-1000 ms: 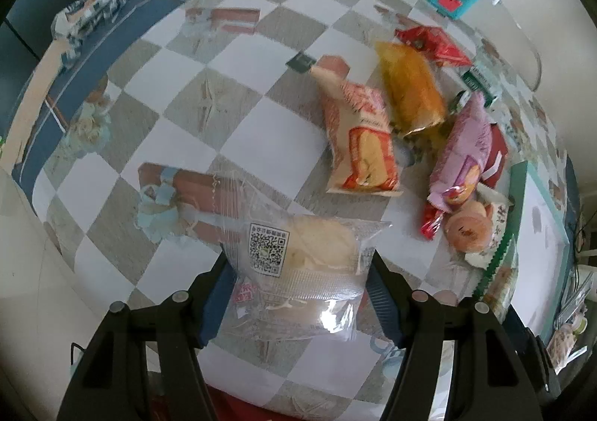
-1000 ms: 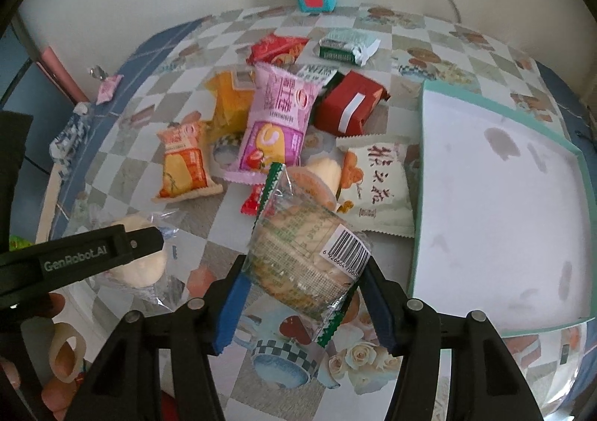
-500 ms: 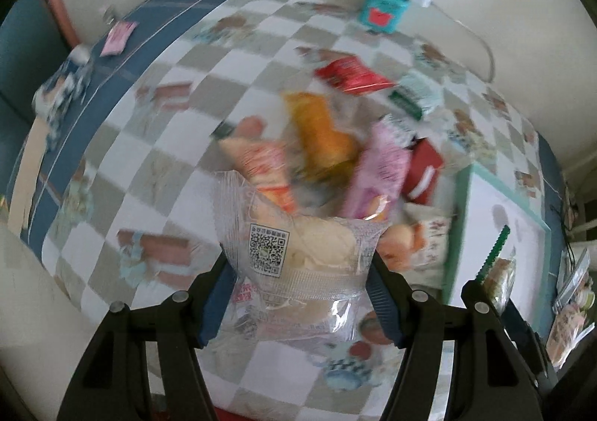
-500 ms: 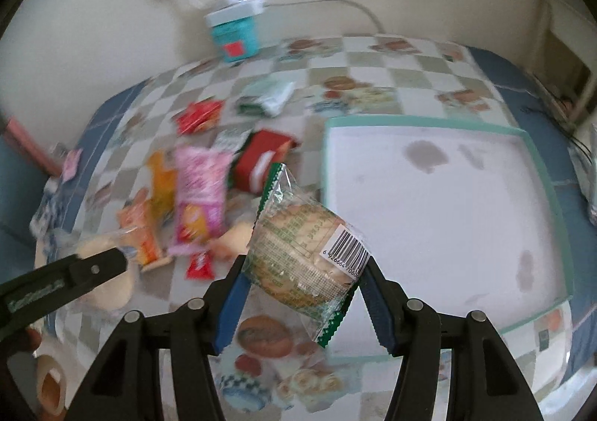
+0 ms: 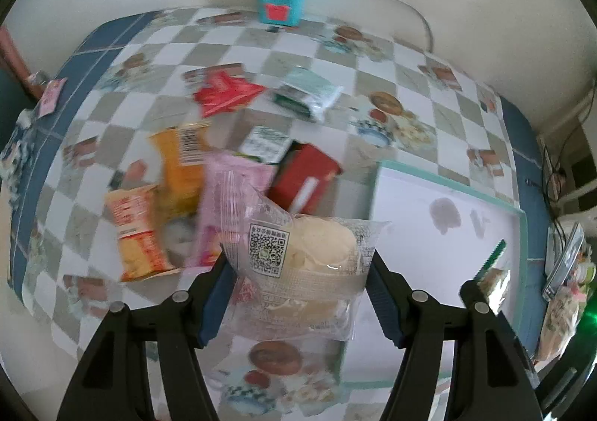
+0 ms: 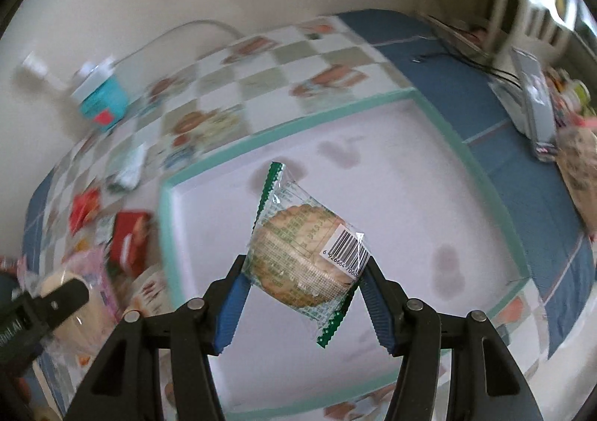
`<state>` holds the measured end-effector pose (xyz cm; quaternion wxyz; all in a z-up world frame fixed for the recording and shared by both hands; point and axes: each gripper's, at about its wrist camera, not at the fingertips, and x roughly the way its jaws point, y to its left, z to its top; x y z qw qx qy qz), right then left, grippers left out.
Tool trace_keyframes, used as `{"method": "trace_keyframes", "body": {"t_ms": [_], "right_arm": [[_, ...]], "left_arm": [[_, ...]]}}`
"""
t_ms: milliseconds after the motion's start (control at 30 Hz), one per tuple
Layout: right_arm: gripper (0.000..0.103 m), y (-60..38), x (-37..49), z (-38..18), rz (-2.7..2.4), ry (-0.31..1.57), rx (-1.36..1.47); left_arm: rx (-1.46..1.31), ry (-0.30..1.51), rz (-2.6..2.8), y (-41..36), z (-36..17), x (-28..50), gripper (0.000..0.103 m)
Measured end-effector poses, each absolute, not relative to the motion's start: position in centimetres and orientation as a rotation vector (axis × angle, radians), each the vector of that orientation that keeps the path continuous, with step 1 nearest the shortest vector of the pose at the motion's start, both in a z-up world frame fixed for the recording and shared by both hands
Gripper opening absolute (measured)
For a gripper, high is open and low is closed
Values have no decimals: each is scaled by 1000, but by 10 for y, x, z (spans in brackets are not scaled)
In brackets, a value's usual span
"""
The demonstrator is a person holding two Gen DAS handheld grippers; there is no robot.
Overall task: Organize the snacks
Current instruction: 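Carry the cookie pack and the bun over the white tray with both tools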
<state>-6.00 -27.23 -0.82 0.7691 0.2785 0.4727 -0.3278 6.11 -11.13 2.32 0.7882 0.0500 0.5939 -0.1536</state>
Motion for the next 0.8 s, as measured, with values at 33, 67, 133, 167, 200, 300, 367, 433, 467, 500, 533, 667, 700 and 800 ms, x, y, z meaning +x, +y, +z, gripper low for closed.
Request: {"method": "trace_keyframes", "body": {"t_ms": [33,67,133,167,200,300,367,433,467,500,533,667,700,800], "right_arm": [[62,-280,-62,-9,-731,1021,615],[62,-284,-63,-9,-744,1020,622],[62,-295,-65,-10,-771,1017,637],[62,-301,-66,-10,-786,1015,648],[62,-307,-66,-10,-799,1012,660],[62,-322,-67,-12,-823,1009,680],[62,-330,-65,-14,-838,1013,682],[62,-340,-65,-19,-855,1023,687],[62,-343,-66,-20,-866,1026,688],[62,-348,-67,-21,-877,1029,687],[62,-352,-67,-22,-885,1028,689],[62,-364,-68,-26,-903,1030,696],[62,-367,-68,-27,-907,1032,696],[62,-372,-65,-30,-913,1039,693]], "left_arm": [[122,1278,-336,-119,22,60,69],[132,1276,-340,-125,20,61,69],[151,1273,-352,-137,18,63,69],[151,1273,-363,-143,17,64,69],[153,1271,-375,-150,17,65,69],[183,1249,-404,-169,17,65,69],[206,1238,-434,-184,16,63,69],[216,1238,-458,-196,13,62,69],[222,1238,-464,-201,11,62,69],[231,1238,-470,-207,9,61,69],[237,1238,-476,-210,7,61,69],[255,1252,-498,-227,-4,61,69],[258,1255,-502,-230,-8,61,69],[262,1260,-502,-238,-15,62,69]]}}
